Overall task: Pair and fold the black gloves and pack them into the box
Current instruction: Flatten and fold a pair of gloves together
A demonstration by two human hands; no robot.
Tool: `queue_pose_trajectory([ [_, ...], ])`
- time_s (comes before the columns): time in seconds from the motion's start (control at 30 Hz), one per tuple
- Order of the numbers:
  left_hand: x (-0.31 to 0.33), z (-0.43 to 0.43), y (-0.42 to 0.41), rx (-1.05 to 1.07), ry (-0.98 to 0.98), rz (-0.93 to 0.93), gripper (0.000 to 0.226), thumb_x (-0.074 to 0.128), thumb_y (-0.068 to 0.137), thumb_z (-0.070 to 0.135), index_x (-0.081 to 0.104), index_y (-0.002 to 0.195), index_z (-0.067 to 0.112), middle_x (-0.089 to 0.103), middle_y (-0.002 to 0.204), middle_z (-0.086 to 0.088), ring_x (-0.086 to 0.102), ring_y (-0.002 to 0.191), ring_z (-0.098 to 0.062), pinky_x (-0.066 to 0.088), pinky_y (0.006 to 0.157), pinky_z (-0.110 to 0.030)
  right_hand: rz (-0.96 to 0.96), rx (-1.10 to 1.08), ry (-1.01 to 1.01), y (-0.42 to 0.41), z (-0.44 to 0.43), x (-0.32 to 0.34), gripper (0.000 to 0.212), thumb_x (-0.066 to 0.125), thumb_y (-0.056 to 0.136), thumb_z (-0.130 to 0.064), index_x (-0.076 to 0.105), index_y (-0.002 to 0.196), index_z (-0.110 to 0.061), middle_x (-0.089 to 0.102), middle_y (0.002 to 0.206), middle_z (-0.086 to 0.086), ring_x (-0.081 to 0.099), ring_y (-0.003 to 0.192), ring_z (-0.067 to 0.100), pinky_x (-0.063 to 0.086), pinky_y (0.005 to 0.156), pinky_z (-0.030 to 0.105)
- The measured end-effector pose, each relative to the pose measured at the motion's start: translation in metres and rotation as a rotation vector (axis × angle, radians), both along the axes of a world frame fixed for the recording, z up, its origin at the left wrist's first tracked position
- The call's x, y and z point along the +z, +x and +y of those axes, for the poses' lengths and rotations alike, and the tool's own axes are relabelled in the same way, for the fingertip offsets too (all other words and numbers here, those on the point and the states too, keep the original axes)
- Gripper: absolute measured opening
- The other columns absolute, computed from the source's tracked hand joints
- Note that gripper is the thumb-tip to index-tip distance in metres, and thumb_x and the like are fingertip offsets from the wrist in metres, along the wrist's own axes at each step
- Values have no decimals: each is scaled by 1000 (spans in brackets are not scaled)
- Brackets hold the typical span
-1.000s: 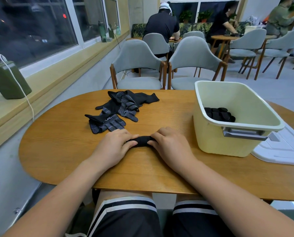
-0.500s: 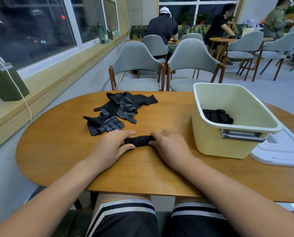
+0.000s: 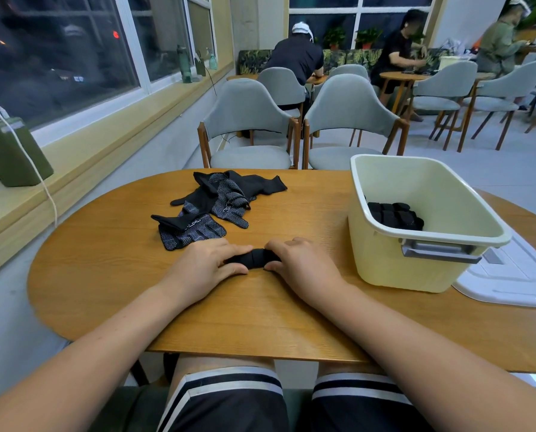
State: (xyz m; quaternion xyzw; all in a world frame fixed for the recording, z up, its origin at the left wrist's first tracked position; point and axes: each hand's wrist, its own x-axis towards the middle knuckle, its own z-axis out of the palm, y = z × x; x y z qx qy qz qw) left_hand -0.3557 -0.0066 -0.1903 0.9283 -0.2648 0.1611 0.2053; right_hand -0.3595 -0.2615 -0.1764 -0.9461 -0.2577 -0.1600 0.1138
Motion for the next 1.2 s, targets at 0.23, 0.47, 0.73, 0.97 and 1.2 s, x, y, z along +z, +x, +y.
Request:
queue_pose_trajectory([
  [0.23, 8, -4, -1, 5, -53, 38, 49, 73, 91, 59, 72, 136, 41, 68, 98, 19, 63, 82, 1, 52, 80, -19, 48, 22, 43, 2, 3, 3, 34, 63, 105, -45, 65, 134, -28, 72, 99, 4, 64, 103, 30, 53, 83, 44],
  [0.47, 32, -4, -4, -23, -82, 65, 45, 82, 89, 49, 76, 132, 38, 72, 98, 17, 68, 86, -6, 57, 81, -30, 74, 52, 79, -8, 0, 26, 29, 64, 105, -40, 68, 131, -26, 72, 102, 3, 65, 96, 27, 52, 78, 41],
  [0.73, 108, -33, -10, -65, -93, -9, 42, 86, 86, 42, 77, 127, 42, 73, 90, 27, 68, 88, 5, 49, 72, -13, -18, -19, -16, -21, -28, 110, 17, 67, 103, -42, 69, 113, -29, 71, 88, 0, 64, 85, 28, 56, 74, 43],
  [0.97, 158, -94, 5, -147, -165, -36, 41, 84, 90, 41, 77, 130, 35, 79, 99, 19, 73, 91, -1, 63, 79, -34, -94, -96, -65, -21, -87, 174, 23, 68, 103, -42, 69, 125, -35, 66, 92, -5, 55, 85, 20, 39, 64, 34],
  [1.2, 180, -164, 36, -218, -75, -53, 43, 82, 91, 46, 76, 131, 34, 80, 95, 14, 71, 90, -3, 59, 82, -32, -125, -197, -146, -12, -151, 193, 27, 71, 101, -46, 70, 126, -39, 58, 79, -10, 52, 74, 18, 35, 57, 30],
])
